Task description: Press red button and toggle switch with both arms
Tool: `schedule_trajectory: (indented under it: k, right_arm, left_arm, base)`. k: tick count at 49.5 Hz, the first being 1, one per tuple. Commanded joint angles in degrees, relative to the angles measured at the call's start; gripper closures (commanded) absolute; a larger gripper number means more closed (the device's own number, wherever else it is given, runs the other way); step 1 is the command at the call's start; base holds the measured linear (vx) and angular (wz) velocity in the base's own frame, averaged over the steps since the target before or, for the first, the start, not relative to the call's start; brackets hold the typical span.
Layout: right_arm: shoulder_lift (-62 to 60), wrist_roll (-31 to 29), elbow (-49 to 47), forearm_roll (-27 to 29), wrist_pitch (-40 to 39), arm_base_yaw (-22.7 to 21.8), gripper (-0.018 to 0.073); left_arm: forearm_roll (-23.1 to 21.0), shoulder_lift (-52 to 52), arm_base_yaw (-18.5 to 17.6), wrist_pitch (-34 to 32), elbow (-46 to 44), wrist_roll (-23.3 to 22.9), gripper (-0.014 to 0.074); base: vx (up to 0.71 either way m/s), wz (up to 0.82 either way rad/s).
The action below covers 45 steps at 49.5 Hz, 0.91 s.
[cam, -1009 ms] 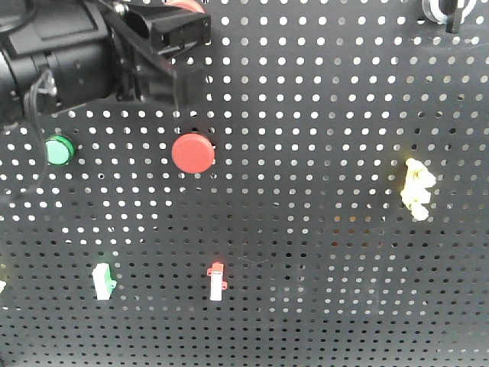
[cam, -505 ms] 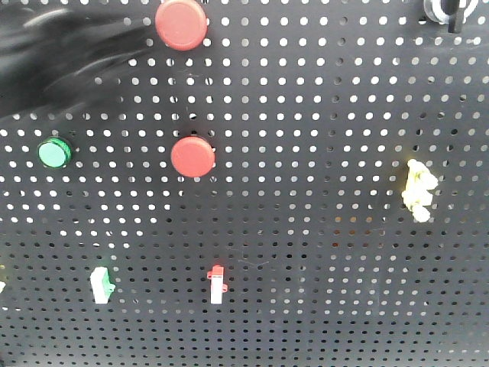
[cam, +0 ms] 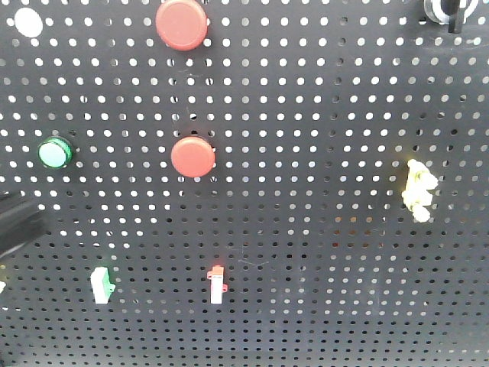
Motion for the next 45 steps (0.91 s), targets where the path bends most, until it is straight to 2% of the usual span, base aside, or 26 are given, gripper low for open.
schedule_trajectory:
  k: [1,6,12,17,45]
  right_arm:
    - [4.30,-5.64,-4.16,10.76,0.51,0.27,0.0562]
    - [8.67,-6.80,-6.75,14.26,-0.09,4.50,0.0562]
    - [12.08,-6.80,-8.59,12.96,-7.26,10.61,0.0562]
    - [13.87,-6.80,-8.70,12.34,-13.70,13.42,0.0562]
    - [15.62,-6.59,-8.70,11.61,-21.36,13.79,0.0562]
  left_arm:
    - [-0.62,-0.44,0.02,-5.26,-1.34,-0.89,0.0594]
    - [-0.62,-0.28,0.02,-5.26,-1.34,-1.77,0.0594]
    - [-0.62,-0.28,0.02,-5.26,-1.34,-1.77,0.0594]
    - [-0.62,-0.28,0.02,-5.18,-1.34,-1.78,0.0594]
    - [-0.62,-0.28,0.02,-5.19,-1.34,-1.72,0.0594]
  base:
    - [0.00,0.00]
    - [0.00,0.00]
    - [0.00,0.00]
    - [0.00,0.00]
    - [0.00,0.00]
